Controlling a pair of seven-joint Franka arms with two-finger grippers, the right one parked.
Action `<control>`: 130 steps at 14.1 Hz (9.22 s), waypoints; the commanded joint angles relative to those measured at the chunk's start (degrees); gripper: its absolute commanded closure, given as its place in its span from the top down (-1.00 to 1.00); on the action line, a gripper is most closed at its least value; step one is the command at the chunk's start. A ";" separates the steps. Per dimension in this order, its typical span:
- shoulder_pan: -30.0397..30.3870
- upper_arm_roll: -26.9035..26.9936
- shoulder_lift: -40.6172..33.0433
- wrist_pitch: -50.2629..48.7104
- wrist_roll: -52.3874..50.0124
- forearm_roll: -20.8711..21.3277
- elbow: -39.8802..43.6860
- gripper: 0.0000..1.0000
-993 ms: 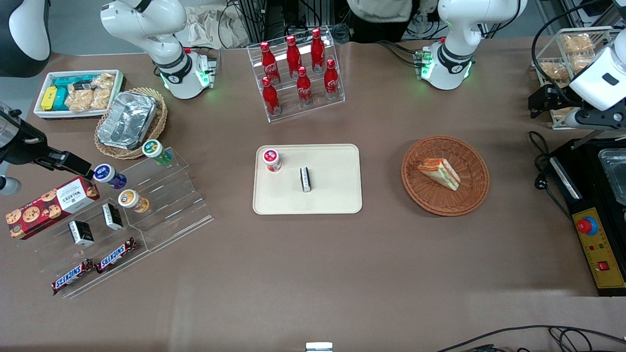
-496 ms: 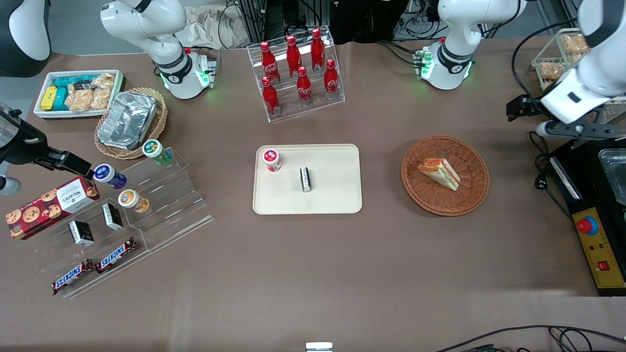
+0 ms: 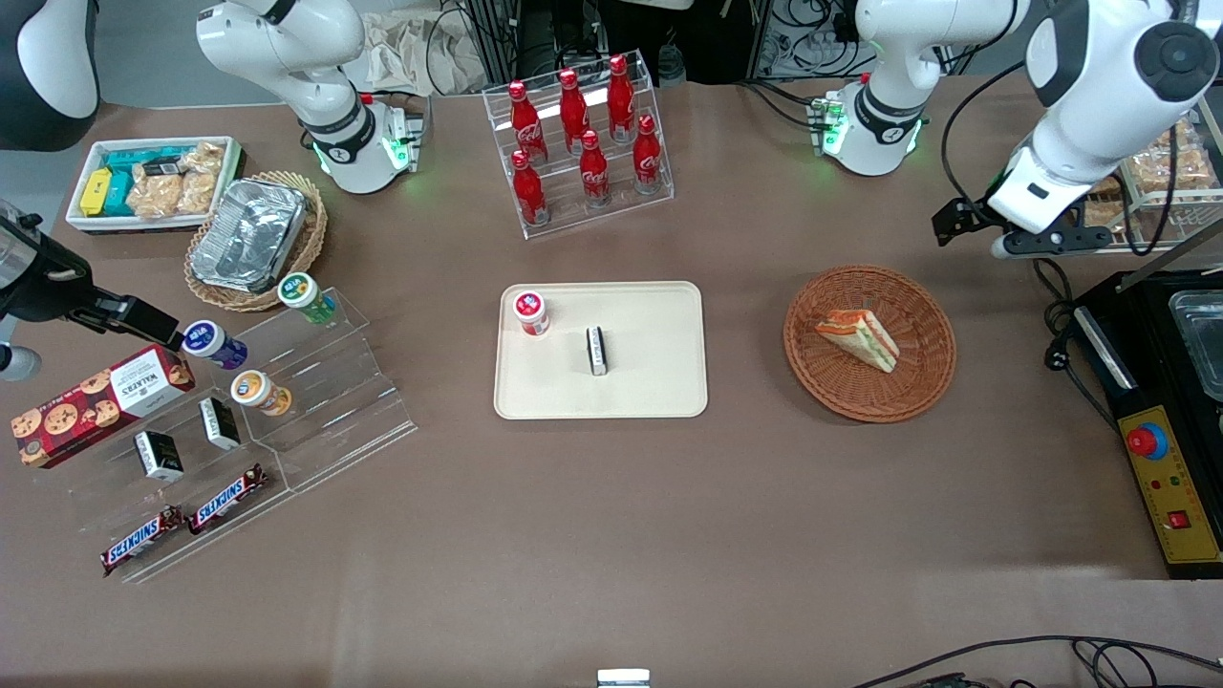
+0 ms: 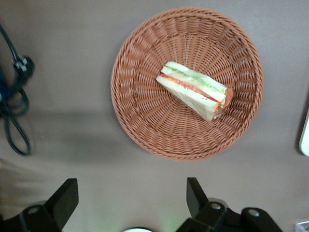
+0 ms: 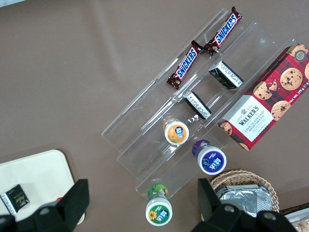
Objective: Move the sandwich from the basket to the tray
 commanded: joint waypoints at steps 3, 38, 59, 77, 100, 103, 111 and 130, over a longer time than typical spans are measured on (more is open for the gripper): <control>-1.78 -2.52 3.12 7.38 -13.19 -1.08 -2.86 0.98; -4.94 -7.98 27.74 36.85 -60.95 8.41 -2.87 -0.17; -1.51 -5.62 23.61 -17.88 -30.49 3.67 31.56 -1.00; -10.30 -5.43 25.98 -24.06 -27.18 3.31 38.44 -1.00; -28.94 -8.68 53.05 22.69 -27.03 -4.60 36.16 -1.00; -28.41 -8.68 52.35 22.35 -27.12 -4.60 35.20 0.97; -20.68 -6.58 37.87 6.00 -27.21 -3.46 36.07 0.98; 2.00 -5.87 19.83 -20.10 -4.97 5.87 41.52 0.99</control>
